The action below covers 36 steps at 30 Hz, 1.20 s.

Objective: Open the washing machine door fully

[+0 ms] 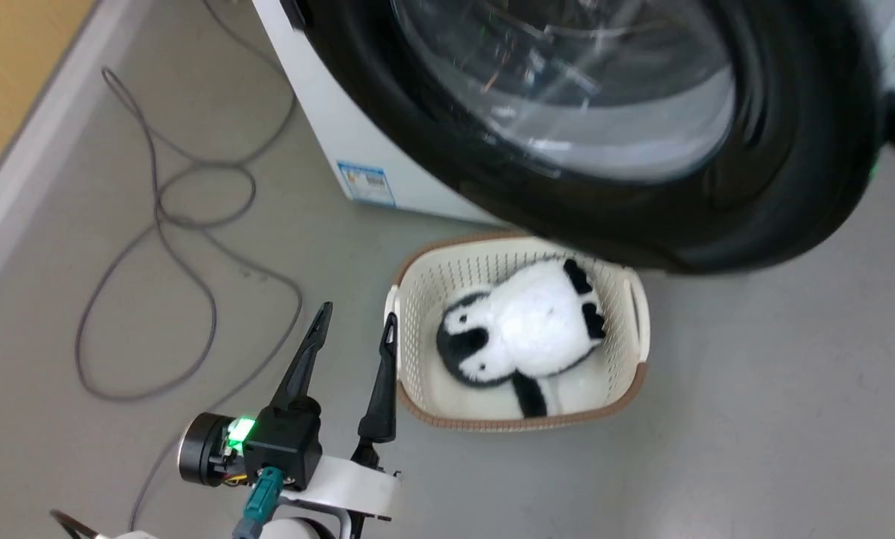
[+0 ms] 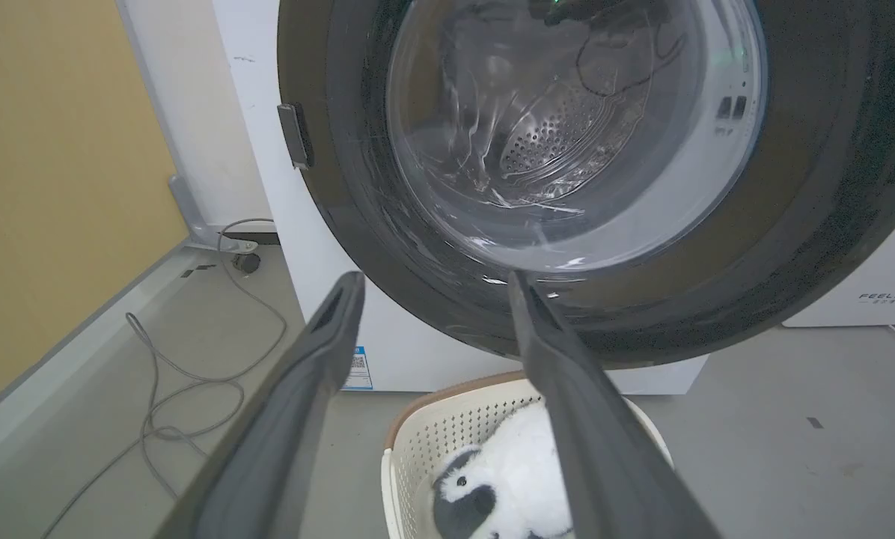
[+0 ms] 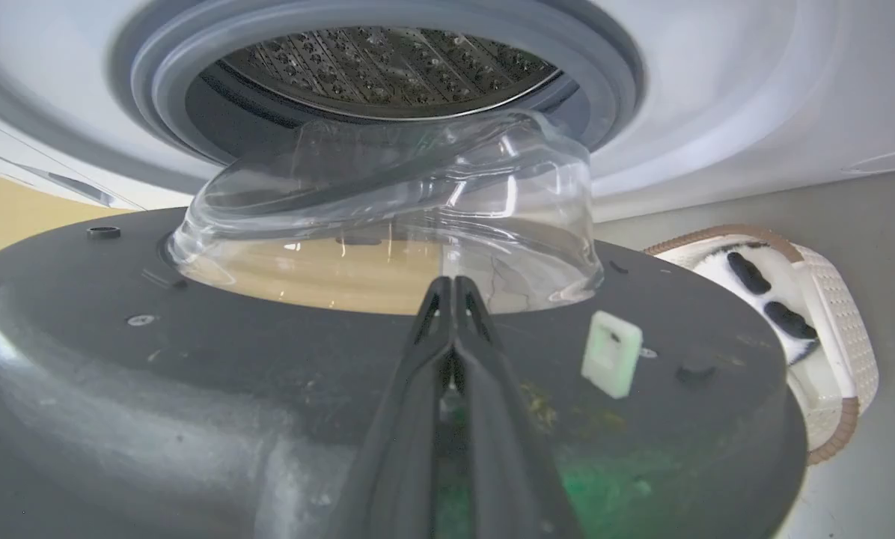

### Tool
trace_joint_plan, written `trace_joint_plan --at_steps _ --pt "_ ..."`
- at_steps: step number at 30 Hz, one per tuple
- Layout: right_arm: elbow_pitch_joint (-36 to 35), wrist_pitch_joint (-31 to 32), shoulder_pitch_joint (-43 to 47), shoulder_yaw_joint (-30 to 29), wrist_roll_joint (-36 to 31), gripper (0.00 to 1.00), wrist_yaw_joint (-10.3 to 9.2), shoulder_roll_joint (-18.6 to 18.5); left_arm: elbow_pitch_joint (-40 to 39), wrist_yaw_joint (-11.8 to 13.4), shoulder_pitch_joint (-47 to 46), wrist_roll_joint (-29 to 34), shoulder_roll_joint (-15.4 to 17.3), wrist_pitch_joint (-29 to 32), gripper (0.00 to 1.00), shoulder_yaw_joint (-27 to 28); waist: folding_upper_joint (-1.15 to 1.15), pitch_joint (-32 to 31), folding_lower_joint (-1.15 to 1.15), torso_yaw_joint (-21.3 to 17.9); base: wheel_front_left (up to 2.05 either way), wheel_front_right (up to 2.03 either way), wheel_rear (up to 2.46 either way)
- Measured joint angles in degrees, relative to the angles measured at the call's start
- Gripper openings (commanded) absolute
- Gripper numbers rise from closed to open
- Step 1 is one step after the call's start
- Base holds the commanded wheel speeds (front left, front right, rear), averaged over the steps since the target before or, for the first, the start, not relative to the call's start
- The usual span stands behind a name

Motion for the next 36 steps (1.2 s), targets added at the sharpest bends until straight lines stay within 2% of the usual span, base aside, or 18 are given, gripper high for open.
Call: trace_joint_plan --at_steps 17,23,32,36 --pt "-15.78 2.69 22.90 -1.21 3.61 0.00 0.00 8.24 1.57 -1.51 5.13 0.08 -0.01 -0.01 1.00 1.49 0.00 -12.01 -0.01 -1.71 0.00 0.00 0.00" --pt "-21.63 3.36 29.75 -1.44 4.60 0.00 0.00 12.63 1.78 -1.59 6.76 0.09 -0.02 -0.01 1.00 1.58 0.00 -14.94 -0.01 -1.70 0.00 0.00 0.00" --pt "-29.72 5.44 37.17 0.00 5.14 0.00 0.00 17.34 2.27 -2.54 7.37 0.10 -0.03 -0.01 1.00 1.46 0.00 -17.10 -0.01 -0.15 0.00 0.00 0.00" --pt "-33.71 5.63 40.12 3.04 5.55 0.00 0.00 19.00 2.74 -2.60 8.50 -0.21 -0.03 -0.01 1.00 1.80 0.00 -17.68 -0.01 1.41 0.00 0.00 0.00"
